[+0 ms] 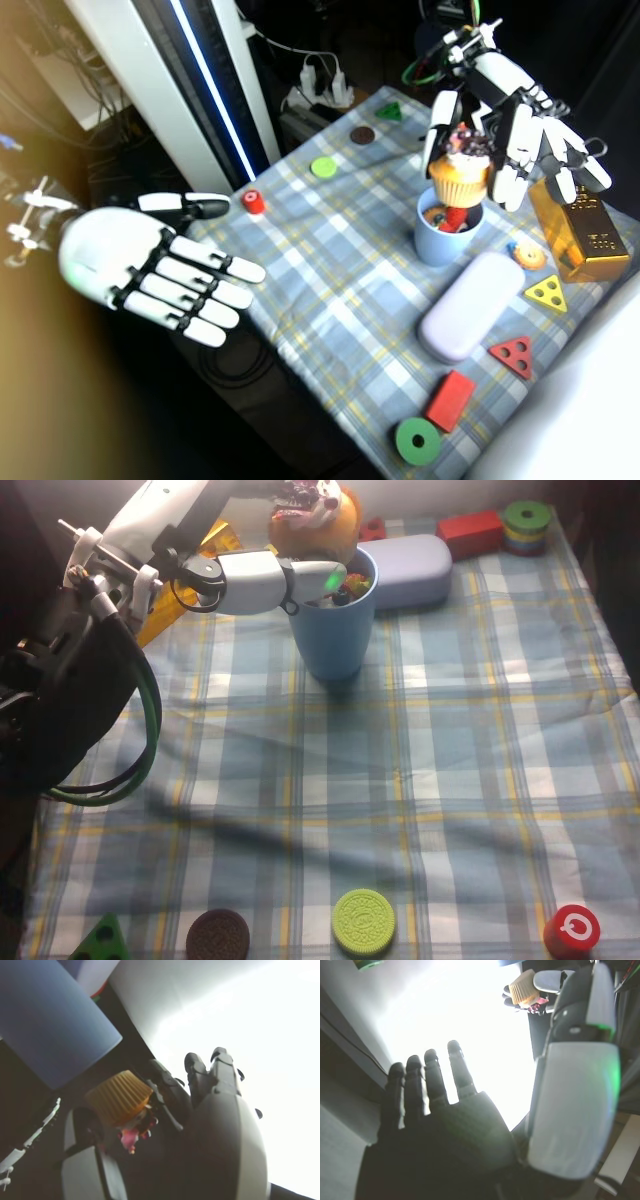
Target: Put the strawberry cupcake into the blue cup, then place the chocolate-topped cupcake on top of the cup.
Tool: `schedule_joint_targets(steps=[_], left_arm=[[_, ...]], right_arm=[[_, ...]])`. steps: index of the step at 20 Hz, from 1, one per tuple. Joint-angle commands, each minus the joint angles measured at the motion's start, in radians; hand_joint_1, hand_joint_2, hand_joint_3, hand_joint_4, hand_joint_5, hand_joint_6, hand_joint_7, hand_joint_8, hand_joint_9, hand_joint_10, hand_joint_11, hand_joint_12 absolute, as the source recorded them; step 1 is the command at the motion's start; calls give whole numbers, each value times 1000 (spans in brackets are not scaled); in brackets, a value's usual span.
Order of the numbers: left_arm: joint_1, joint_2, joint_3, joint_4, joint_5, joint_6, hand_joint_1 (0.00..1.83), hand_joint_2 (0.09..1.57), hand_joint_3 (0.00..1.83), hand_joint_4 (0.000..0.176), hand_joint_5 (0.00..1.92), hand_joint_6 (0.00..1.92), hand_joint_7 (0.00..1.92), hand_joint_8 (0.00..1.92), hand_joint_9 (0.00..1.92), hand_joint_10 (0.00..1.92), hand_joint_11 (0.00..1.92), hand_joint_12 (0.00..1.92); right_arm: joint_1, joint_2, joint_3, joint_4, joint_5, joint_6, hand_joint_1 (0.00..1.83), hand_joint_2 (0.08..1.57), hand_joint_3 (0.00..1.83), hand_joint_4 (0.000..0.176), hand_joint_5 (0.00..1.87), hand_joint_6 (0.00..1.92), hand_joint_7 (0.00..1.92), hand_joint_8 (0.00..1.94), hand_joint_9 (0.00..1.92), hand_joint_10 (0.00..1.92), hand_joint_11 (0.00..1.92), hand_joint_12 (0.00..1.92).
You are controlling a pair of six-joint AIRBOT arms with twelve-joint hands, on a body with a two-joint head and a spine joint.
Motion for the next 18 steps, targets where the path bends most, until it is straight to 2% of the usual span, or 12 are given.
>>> schedule_joint_targets(steps=[1, 2, 3, 4, 5, 7, 9, 11, 12, 13, 15, 18], left_arm=[[-11, -4, 4, 28, -116, -12, 984, 916, 0, 112, 785, 1, 805, 0, 290, 0, 0, 0], [-11, -6, 4, 30, -114, -12, 881, 919, 0, 109, 762, 0, 769, 5, 281, 0, 0, 0], [-12, -7, 4, 32, -112, -12, 845, 920, 0, 95, 755, 0, 736, 1, 271, 0, 0, 0], [-12, -8, 4, 34, -110, -12, 855, 914, 0, 83, 754, 0, 751, 8, 277, 3, 0, 0], [-12, -9, 4, 36, -108, -12, 850, 915, 0, 88, 746, 0, 745, 5, 275, 2, 0, 0], [-12, -9, 4, 36, -105, -12, 832, 916, 0, 98, 733, 0, 718, 0, 265, 0, 0, 0], [-13, -10, 4, 37, -103, -12, 823, 914, 0, 96, 733, 1, 722, 3, 263, 0, 0, 0], [-13, -10, 4, 39, -102, -12, 826, 923, 2, 100, 729, 5, 726, 4, 264, 2, 0, 0], [-13, -10, 4, 39, -101, -12, 819, 912, 0, 95, 741, 9, 738, 8, 272, 5, 0, 0], [-13, -10, 4, 39, -99, -12, 811, 906, 0, 89, 740, 7, 677, 1, 269, 3, 0, 0], [-12, -10, 4, 39, -97, -12, 776, 912, 0, 83, 726, 1, 684, 8, 282, 7, 0, 0], [-11, -10, 5, 39, -97, -12, 790, 905, 0, 81, 729, 2, 717, 15, 290, 7, 0, 0]], right_arm=[[2, 1, 4, 9, 120, 9, 239, 765, 0, 62, 0, 0, 0, 0, 0, 0, 0, 0], [2, 1, 4, 9, 120, 9, 192, 776, 4, 48, 0, 0, 0, 0, 0, 0, 0, 0], [2, 0, 4, 9, 120, 9, 224, 775, 3, 62, 0, 0, 0, 0, 0, 0, 0, 0], [2, 0, 4, 9, 120, 9, 223, 769, 0, 67, 0, 0, 0, 0, 0, 0, 0, 0], [2, 0, 5, 9, 120, 9, 200, 770, 0, 54, 0, 0, 0, 0, 0, 0, 0, 0], [1, 0, 5, 9, 120, 9, 236, 763, 0, 77, 0, 0, 0, 0, 0, 0, 0, 0], [1, -1, 5, 9, 120, 10, 266, 758, 0, 64, 0, 0, 0, 0, 0, 0, 0, 0], [0, -2, 5, 9, 120, 11, 231, 760, 0, 35, 0, 0, 0, 0, 0, 0, 0, 0], [0, -2, 5, 9, 120, 11, 245, 769, 3, 28, 0, 0, 0, 0, 0, 0, 0, 0], [0, -2, 5, 9, 120, 11, 229, 772, 3, 27, 0, 0, 0, 0, 0, 0, 0, 0], [0, -2, 5, 9, 120, 12, 237, 768, 1, 43, 0, 0, 0, 0, 0, 0, 0, 0], [-1, -3, 5, 9, 120, 12, 256, 792, 9, 36, 0, 0, 0, 0, 0, 0, 0, 0]])
